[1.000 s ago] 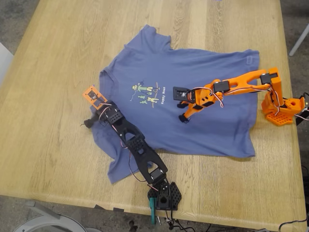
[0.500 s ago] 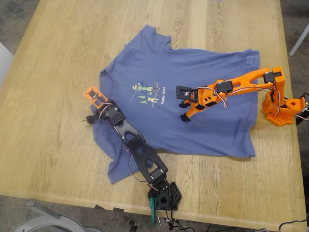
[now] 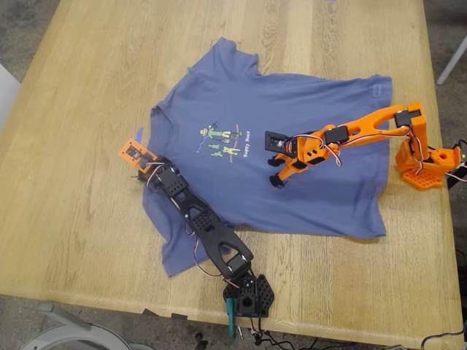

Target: Fold a T-shirt

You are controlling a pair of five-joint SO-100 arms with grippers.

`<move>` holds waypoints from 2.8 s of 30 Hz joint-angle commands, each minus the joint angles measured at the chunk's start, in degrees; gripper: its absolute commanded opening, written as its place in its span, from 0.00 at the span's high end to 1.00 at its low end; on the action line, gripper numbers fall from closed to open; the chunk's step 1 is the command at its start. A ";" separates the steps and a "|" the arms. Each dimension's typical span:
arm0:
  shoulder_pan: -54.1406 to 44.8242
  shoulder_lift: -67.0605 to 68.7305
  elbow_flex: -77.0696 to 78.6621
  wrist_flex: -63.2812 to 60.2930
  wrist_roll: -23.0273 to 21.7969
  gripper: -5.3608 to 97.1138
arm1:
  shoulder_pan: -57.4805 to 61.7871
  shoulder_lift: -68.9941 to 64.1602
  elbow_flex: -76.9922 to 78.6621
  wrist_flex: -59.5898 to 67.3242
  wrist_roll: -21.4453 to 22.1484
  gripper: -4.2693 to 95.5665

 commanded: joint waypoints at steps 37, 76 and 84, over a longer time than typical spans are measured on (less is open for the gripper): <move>7.82 5.36 -2.72 7.73 -1.14 0.95 | -5.10 -9.93 -2.20 -5.45 24.26 0.66; 10.20 21.53 -2.64 23.20 -0.70 0.95 | -11.07 -25.05 -24.43 41.66 27.77 0.76; 11.87 23.38 -2.64 24.52 -0.70 0.95 | -10.63 -25.66 -24.79 46.05 27.86 0.93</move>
